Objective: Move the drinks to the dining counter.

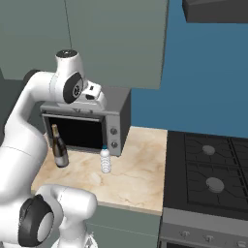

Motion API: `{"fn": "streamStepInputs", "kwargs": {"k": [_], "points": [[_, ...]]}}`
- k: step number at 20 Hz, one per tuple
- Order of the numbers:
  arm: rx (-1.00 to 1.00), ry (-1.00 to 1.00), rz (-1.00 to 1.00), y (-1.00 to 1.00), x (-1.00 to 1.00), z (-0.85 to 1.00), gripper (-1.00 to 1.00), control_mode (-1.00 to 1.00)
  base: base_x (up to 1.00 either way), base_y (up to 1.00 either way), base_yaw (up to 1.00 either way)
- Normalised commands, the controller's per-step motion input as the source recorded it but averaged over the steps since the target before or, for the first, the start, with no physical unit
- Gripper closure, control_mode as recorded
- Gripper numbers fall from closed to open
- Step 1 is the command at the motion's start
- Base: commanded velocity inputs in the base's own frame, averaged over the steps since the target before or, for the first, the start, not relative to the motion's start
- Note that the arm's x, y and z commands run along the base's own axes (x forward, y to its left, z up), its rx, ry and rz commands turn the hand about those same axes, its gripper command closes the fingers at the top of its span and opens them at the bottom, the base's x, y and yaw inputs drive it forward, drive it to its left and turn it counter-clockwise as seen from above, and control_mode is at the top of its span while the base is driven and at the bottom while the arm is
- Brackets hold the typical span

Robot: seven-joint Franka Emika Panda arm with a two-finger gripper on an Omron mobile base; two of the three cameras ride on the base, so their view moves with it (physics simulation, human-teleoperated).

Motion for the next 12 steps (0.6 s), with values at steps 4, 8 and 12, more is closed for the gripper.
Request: {"fn": "streamStepInputs", "kwargs": {"k": [4, 8, 12], "points": [[0.00, 0.00, 0.00, 0.00, -0.13, -0.19, -1.00, -1.00, 0.00, 0.00, 0.00], [0.00, -0.05, 0.00, -0.01, -0.20, -0.47, -1.00, -1.00, 0.00, 0.00, 0.00], [0.00, -0.04, 0.00, -0.01, -0.30, -0.48, -1.00, -1.00, 0.00, 0.00, 0.00]]}}
